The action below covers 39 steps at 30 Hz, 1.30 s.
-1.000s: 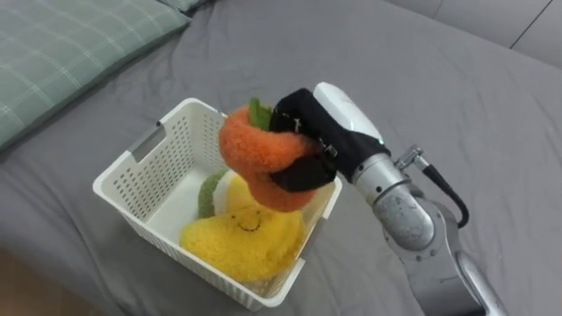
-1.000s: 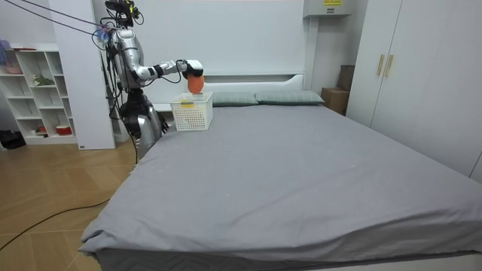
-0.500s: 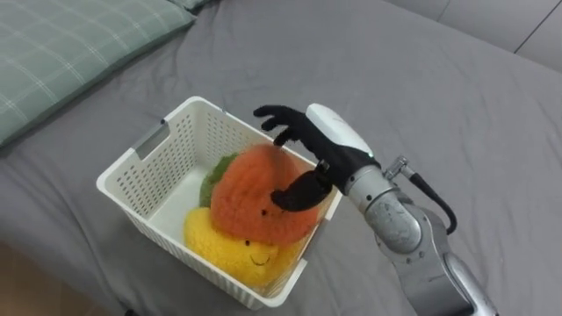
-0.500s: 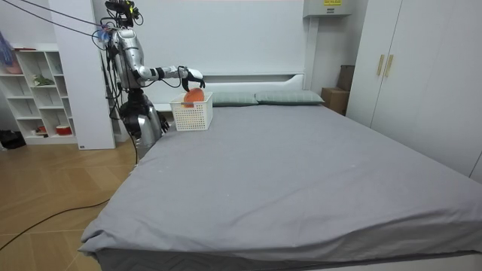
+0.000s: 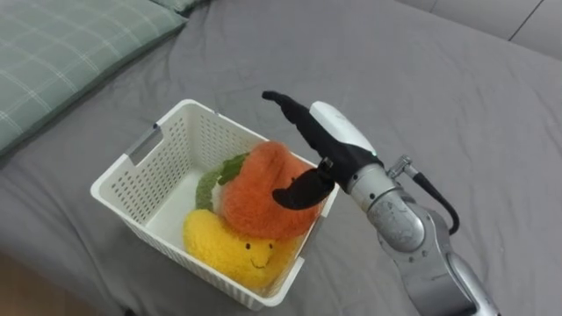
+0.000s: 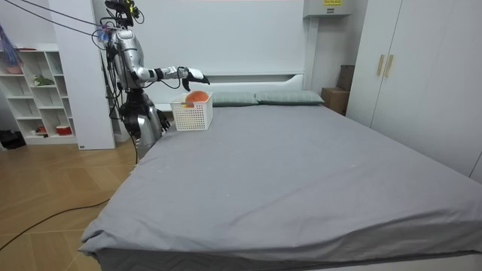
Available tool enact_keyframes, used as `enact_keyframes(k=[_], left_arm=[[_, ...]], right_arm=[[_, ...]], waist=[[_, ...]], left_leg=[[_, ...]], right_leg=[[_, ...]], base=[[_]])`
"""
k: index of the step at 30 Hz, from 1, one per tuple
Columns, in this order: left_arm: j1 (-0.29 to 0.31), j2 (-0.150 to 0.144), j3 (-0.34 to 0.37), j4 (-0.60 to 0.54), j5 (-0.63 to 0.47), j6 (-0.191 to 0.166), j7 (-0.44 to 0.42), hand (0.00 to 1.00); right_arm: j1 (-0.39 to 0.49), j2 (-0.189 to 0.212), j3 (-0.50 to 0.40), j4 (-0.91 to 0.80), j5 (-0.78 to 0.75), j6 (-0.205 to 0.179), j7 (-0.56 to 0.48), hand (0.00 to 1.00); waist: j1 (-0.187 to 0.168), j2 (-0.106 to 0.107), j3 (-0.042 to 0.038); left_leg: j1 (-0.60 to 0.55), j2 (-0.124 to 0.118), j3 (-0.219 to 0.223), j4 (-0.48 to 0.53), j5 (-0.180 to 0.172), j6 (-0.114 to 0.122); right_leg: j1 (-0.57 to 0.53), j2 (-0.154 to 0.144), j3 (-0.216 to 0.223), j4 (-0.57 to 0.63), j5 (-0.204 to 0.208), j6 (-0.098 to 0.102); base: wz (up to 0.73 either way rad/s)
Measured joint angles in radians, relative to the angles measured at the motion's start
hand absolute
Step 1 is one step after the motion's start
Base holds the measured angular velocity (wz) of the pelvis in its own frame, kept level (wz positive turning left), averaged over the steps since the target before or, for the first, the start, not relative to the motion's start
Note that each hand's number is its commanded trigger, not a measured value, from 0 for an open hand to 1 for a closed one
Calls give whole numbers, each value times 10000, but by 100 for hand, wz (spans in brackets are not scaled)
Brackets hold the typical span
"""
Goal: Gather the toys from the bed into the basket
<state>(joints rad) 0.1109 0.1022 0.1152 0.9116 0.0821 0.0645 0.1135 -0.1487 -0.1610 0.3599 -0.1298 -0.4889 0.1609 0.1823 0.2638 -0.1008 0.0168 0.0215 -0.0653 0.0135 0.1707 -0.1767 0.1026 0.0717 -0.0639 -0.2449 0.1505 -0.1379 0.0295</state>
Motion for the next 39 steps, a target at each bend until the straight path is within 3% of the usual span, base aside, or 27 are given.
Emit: enact_keyframes(k=[11, 15, 17, 19, 24, 29, 34, 39], left_arm=[[93, -36, 391, 157, -32, -12, 142, 0], [195, -131, 580, 180, -17, -9, 169, 0], [290, -166, 591, 229, -47, -9, 218, 0], [404, -197, 614, 232, -18, -10, 256, 0], [565, -241, 1088, 381, -50, -101, 338, 0], [850, -82, 1085, 688, -122, -140, 635, 0], [1043, -110, 1113, 712, -125, -138, 759, 0], [1196, -115, 1168, 864, -140, -134, 1003, 0]], right_arm=[[514, -3, -1544, -11, 1376, -767, -1282, 0], [710, -18, -1960, -9, 1485, -819, -1703, 0], [955, -24, -2359, -9, 1735, -1054, -1987, 0], [1247, -19, -2647, -10, 1751, -1177, -2200, 0], [1946, -136, -3601, -8, 2192, -1284, -2610, 0], [2505, -183, -4353, 524, 3275, -1388, -2872, 0], [2780, -182, -5108, 938, 3823, -1391, -3106, 0], [3087, -107, -5498, 1768, 3967, -1397, -3467, 0]], waist=[[-604, 52, -66], [-879, 155, -79], [-998, 233, -99], [-1133, 313, -156], [-1583, 363, -190], [-2315, 330, -189], [-2496, 358, -148], [-2877, 320, -166]], left_leg=[[79, 10, 174, -13, 0, 2], [88, 31, 334, -46, -1, 3], [213, 51, 472, -93, -2, 2], [253, 59, 546, -134, -2, 2], [258, 94, 716, -185, -4, 0], [315, 173, 1047, -224, -37, -21], [427, 246, 1488, -284, -67, -33], [462, 282, 1672, -281, -102, -35]], right_leg=[[1, 4, 237, 7, 1, 1], [-51, 17, 395, 11, 1, 1], [-23, 32, 511, 15, 2, 1], [-25, 39, 567, 17, 2, 1], [-110, 44, 596, 25, 4, -1], [-155, 119, 885, 59, 28, -28], [-374, 178, 1295, 220, 40, -46], [-433, 212, 1387, 192, 84, -51]], base=[[-4], [-13], [-14], [-10], [-10], [-18], [-27], [-10]])
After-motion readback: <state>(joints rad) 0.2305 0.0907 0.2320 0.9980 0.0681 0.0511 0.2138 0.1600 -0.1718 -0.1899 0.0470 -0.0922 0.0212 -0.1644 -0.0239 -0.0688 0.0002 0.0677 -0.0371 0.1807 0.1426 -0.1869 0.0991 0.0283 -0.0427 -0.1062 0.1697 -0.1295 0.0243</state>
